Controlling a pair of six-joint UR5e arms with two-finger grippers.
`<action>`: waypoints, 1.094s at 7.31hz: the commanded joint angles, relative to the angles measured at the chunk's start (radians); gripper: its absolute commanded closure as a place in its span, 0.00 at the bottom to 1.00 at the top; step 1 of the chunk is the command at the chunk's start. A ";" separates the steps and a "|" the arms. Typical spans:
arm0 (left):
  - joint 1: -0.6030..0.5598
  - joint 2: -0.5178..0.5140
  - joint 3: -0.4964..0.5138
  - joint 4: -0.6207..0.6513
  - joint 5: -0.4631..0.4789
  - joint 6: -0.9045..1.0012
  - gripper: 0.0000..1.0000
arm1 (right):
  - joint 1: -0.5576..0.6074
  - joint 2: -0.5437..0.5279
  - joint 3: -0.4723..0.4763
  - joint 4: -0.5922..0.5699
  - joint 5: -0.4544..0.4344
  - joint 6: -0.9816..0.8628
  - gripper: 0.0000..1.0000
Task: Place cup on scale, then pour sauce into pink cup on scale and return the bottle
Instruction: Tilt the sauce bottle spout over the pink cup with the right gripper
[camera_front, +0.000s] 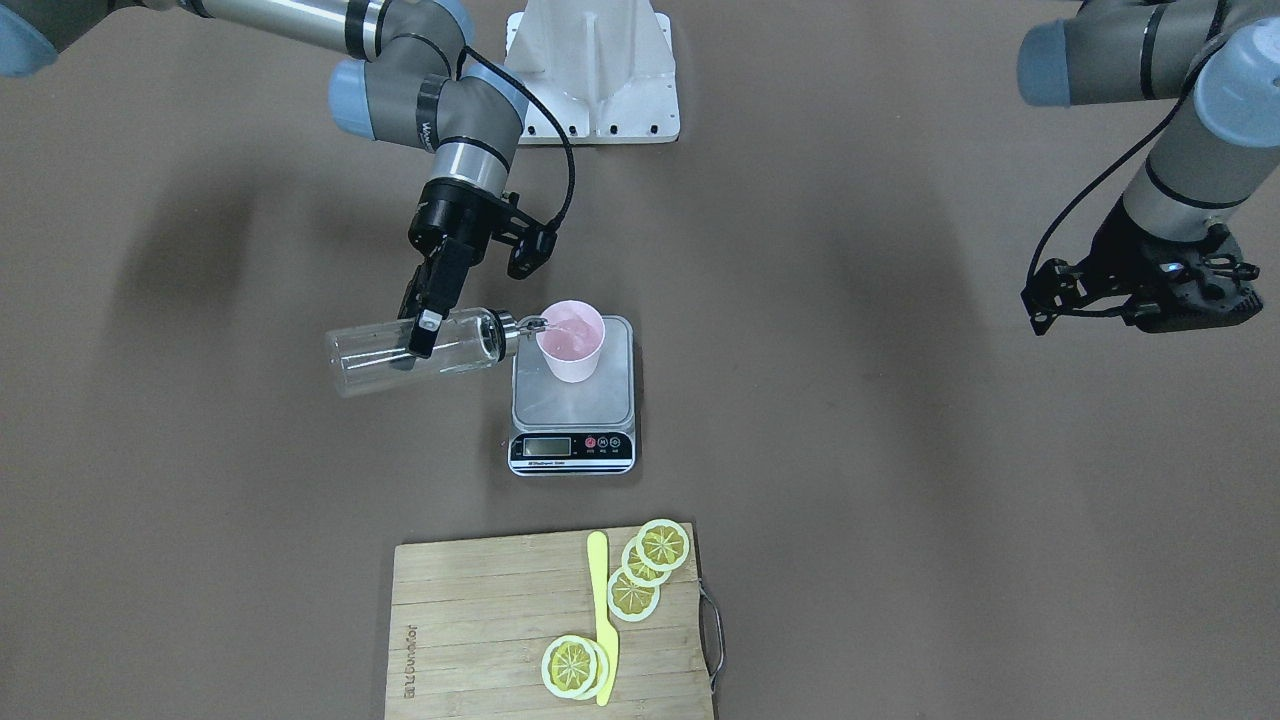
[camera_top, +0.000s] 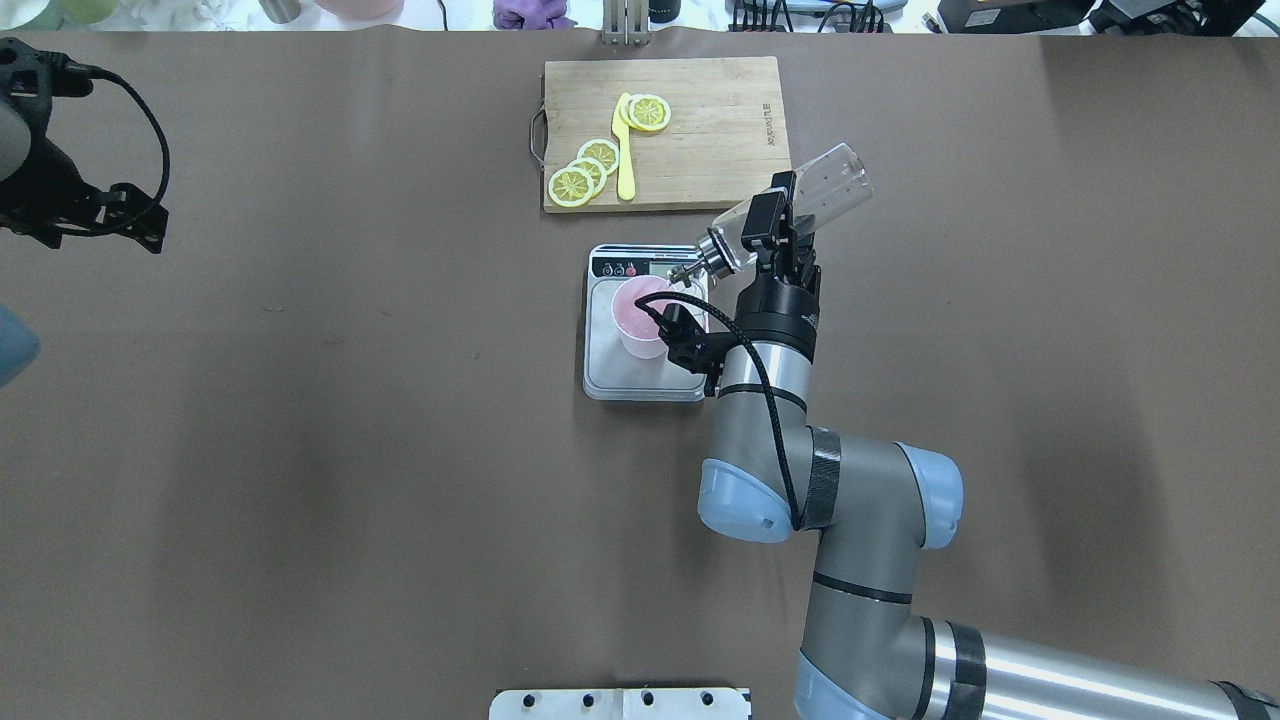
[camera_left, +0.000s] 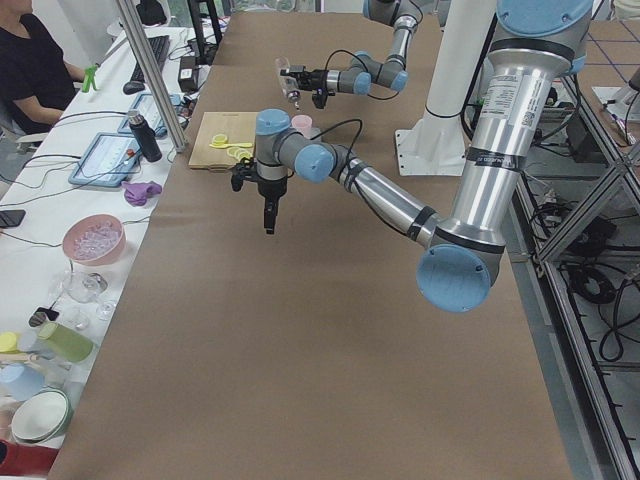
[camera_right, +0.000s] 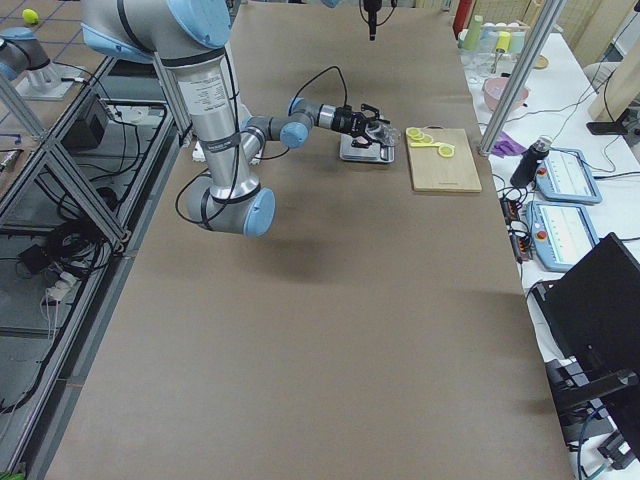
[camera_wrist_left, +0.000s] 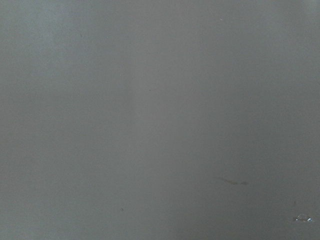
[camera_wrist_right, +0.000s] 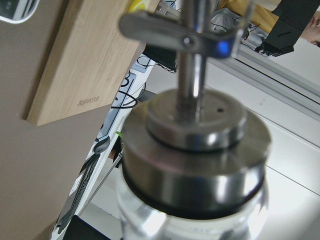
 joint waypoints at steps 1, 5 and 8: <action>0.000 -0.002 -0.002 0.000 0.000 -0.002 0.01 | -0.001 -0.001 0.002 0.008 0.005 0.005 1.00; 0.000 -0.003 -0.005 -0.009 0.000 -0.003 0.01 | -0.008 -0.012 -0.017 0.041 0.009 0.102 1.00; 0.000 -0.005 -0.007 -0.012 0.000 -0.008 0.01 | -0.005 -0.027 -0.028 0.172 0.095 0.314 1.00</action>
